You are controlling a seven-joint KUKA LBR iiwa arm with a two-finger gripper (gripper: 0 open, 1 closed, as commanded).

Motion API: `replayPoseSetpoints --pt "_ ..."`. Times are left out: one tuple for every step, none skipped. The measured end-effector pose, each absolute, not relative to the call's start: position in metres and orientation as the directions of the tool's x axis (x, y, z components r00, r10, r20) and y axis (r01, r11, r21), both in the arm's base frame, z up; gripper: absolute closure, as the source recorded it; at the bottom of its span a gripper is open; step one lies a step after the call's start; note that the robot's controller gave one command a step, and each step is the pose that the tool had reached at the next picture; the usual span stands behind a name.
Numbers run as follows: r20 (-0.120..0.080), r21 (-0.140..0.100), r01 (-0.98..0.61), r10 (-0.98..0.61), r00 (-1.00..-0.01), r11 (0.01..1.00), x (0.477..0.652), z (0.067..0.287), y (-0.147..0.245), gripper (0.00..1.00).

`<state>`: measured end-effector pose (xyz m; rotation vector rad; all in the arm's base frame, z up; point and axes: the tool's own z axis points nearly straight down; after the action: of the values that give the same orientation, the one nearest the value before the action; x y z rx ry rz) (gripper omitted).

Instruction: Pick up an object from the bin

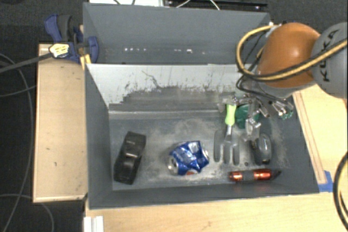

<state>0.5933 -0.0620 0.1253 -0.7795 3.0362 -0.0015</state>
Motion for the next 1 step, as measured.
replayPoseSetpoints --pt "0.002 0.006 -0.577 -0.578 -0.816 0.816 0.5213 0.1001 -0.0525 0.00"
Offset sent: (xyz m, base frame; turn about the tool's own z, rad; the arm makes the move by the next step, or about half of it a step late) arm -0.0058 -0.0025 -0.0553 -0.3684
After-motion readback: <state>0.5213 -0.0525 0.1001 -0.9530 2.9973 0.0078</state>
